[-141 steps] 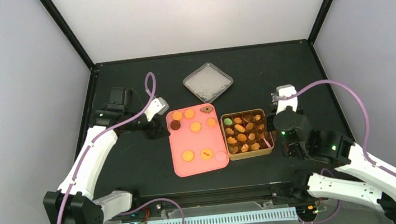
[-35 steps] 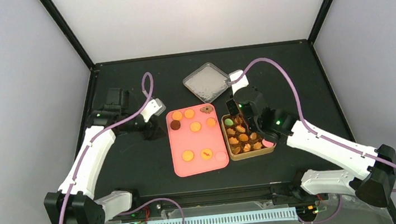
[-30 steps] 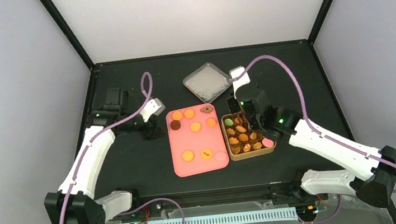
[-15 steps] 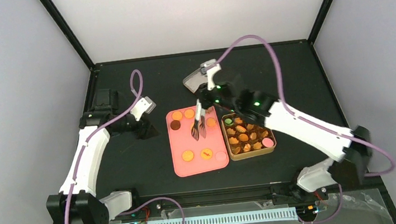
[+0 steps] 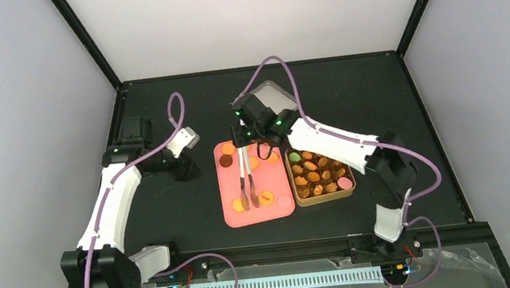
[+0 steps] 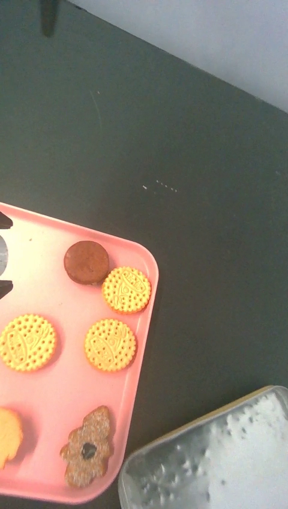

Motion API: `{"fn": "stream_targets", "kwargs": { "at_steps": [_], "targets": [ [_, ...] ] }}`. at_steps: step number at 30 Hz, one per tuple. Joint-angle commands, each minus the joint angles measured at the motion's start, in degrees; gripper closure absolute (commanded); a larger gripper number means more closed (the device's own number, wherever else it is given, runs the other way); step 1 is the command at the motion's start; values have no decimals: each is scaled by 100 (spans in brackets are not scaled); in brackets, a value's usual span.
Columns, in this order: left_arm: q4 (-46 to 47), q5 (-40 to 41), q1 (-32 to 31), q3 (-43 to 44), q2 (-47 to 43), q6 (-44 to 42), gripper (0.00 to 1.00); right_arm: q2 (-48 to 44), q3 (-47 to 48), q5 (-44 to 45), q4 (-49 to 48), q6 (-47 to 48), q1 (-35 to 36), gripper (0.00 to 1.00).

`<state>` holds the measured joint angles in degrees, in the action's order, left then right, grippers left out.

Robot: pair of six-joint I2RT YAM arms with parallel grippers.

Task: Pack the cookies
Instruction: Place the clamp on the plate.

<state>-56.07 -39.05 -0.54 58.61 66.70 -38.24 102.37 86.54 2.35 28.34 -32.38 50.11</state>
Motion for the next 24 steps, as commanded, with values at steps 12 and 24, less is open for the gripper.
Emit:
{"fn": "stream_targets", "kwargs": {
  "at_steps": [12, 24],
  "targets": [
    [1208, 692, -136, -759, 1105, 224, 37, 186, 321, -46, 74, -316, -507, 65],
    [1811, 1450, -1116, -437, 2411, 686, 38, -2166, -2175, 406, 66, 225, -2557, 42]
  ]
}}
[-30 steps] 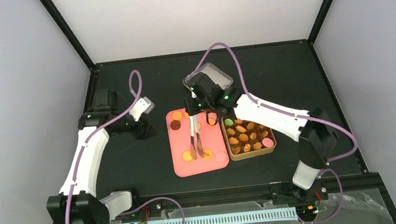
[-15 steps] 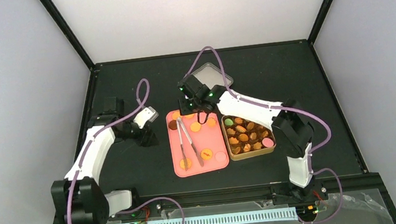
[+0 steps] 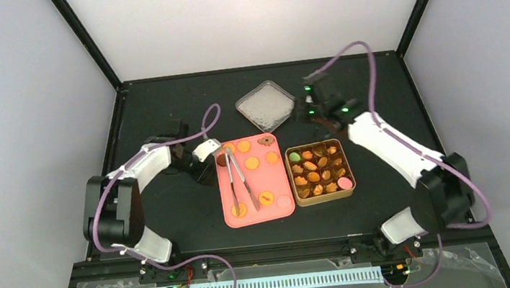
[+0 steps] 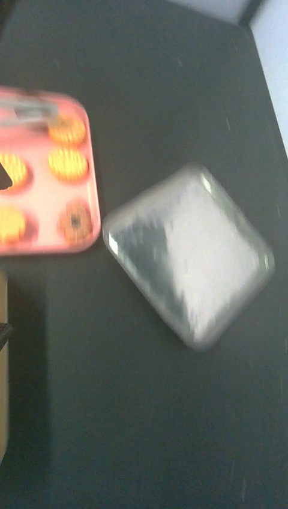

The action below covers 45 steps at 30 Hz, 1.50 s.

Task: Pack the cookies
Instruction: Move the plate to the center of the board.

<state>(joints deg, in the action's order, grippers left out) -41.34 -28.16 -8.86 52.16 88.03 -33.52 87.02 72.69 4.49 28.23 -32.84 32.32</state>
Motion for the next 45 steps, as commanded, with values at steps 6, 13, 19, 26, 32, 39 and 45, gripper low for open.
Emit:
{"fn": "stream_targets", "kwargs": {
  "at_steps": [6, 13, 19, 26, 32, 39, 45],
  "targets": [
    [639, 756, -534, 128, 661, 389, 42, -1569, -1947, 179, 131, 377, -1917, 41],
    [858, 1477, -780, 39, 889, 337, 45, -2140, -2868, -83, 104, 179, -2280, 34],
    [954, 2051, -784, -164, 799, 237, 46, -2253, -3318, -526, -105, -12, -2335, 33],
    [1023, 2419, -636, -510, 484, 11, 46, -2523, -3799, -922, -282, -168, -2335, 34],
    [301, 1247, -445, -105, -28, 365, 46, -2746, -3982, -1003, -311, -240, -2340, 35],
    [319, 889, -717, 213, 439, 964, 41, -2869, -3982, -977, -235, -262, -2332, 36],
    [380, 1092, -850, 328, 1162, 1028, 43, -3107, -4149, -1027, -204, -325, -2337, 36]
  ]
}}
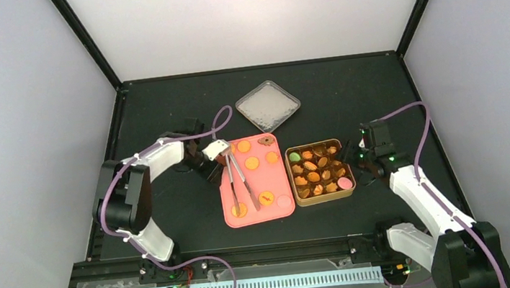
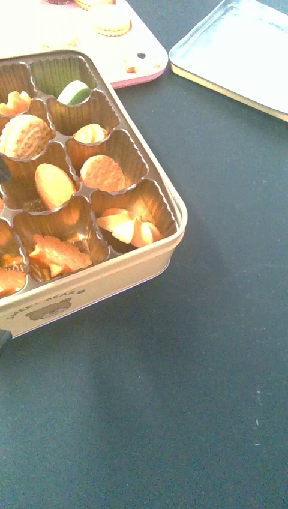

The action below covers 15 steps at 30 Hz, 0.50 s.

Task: Pack the cookies
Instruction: Move the plate to the center of the board.

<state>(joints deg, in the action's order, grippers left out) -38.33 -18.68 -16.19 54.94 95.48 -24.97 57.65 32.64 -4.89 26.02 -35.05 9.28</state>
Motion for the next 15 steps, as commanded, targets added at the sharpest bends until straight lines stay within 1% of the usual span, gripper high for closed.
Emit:
{"fn": "stream_targets", "kwargs": {
  "at_steps": [1, 3, 5, 7, 10, 12, 15],
  "targets": [
    [88, 182, -133, 70, 452, 163, 44, -207, -178, -112, 9, -119, -36, 36],
    [101, 334, -146, 100, 448, 182, 45, -270, -253, -186, -12, -169, -31, 38],
    [163, 696, -147, 31, 362, 152, 46, -322, -331, -328, -69, -245, -38, 39],
    [210, 1126, -128, -97, 245, 62, 47, -369, -412, -475, -123, -337, -25, 40],
    [316, 1471, -67, -354, 31, -59, 47, -424, -507, -679, -237, -458, -25, 41],
    [244, 1315, -9, -376, -65, -71, 47, -468, -506, -739, -255, -484, -23, 41],
    [-103, 458, 96, -148, -253, 74, 46, -507, -481, -747, -249, -487, -23, 41]
  ]
}}
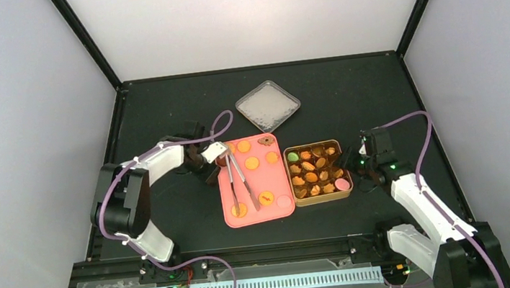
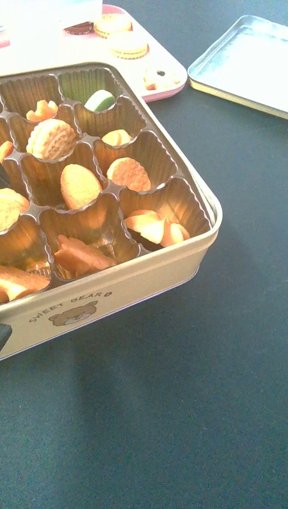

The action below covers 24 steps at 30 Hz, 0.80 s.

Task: Pack the cookies
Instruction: Move the plate to the center of the board.

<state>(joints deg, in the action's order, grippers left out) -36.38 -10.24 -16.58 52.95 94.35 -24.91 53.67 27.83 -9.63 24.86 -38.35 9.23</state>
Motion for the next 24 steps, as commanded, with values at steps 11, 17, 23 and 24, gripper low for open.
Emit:
{"fn": "stream_targets", "kwargs": {
  "at_steps": [11, 17, 23, 24],
  "targets": [
    [-720, -1711, 37, 617, 308, 316, 40, -323, -15, -197, 39, -147, -18, 42],
    [-449, -546, -30, 557, 775, 396, 46, -480, 15, -273, 128, -212, -11, 42],
    [-295, 72, 59, 175, 439, 245, 47, -578, 16, -531, 91, -389, 110, 46],
    [-294, 147, 109, 115, 341, 192, 48, -585, 5, -555, 70, -438, 172, 46]
  ]
}}
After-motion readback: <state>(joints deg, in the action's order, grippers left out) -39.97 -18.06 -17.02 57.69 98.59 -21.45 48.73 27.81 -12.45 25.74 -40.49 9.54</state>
